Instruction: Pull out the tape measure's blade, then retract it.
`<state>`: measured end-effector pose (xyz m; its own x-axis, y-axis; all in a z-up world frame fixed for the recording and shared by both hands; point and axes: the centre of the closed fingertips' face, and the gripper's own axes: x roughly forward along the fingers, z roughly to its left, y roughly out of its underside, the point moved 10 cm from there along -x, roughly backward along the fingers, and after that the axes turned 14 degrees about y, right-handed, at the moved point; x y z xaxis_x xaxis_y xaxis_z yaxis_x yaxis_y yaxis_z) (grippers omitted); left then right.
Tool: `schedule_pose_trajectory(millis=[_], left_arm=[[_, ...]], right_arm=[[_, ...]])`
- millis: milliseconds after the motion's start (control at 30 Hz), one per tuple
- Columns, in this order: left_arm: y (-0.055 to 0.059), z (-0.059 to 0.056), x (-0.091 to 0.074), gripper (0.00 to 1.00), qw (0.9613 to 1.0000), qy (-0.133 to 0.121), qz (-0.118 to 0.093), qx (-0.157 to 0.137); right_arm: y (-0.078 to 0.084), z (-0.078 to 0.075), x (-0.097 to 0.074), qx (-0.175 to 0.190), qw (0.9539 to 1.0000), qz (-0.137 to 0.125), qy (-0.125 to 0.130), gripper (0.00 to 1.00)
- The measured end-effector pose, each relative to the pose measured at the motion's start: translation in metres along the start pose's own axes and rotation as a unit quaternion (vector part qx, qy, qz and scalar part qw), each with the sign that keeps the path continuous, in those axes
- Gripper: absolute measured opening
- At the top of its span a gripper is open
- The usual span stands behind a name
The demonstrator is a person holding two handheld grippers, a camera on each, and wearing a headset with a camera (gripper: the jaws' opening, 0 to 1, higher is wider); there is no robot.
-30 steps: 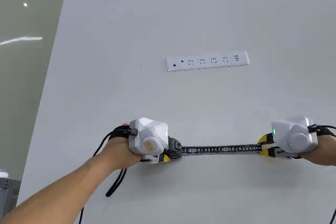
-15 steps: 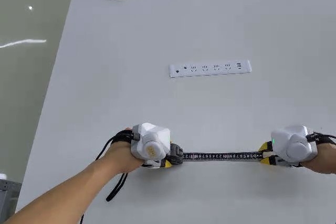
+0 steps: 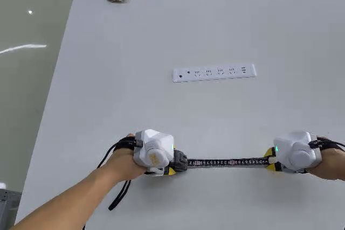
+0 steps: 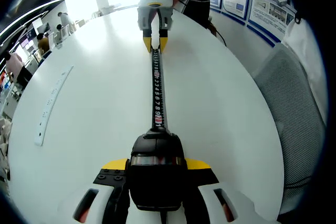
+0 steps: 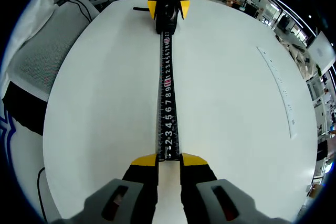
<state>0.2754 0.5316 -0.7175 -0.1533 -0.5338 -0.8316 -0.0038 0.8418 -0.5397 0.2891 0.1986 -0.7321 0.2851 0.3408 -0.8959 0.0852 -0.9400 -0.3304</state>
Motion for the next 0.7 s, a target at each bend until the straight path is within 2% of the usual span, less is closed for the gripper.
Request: schedule_pose_trajectory(millis=[33,333,700], left_arm=[[-0.0002,0.0001,0.0001,0.36,1.0,0.0,0.0,0.002],[-0.0003,-0.0016,0.0004,0.37,0.9999,-0.004,0.002,0.009],[0.0001,-0.0007,0.0001,0.37,0.9999,-0.014,0.003,0.002]], right_arm=[[-0.0008,0.0001,0.0006,0.004,0.9999,-0.009,0.002,0.15],[-0.0009,0.0,0.0014,0.01,0.9999,-0.003,0.003,0.16],[-0.0018,-0.0002,0.0023,0.027,0.9996,-0.005,0.008,0.17]])
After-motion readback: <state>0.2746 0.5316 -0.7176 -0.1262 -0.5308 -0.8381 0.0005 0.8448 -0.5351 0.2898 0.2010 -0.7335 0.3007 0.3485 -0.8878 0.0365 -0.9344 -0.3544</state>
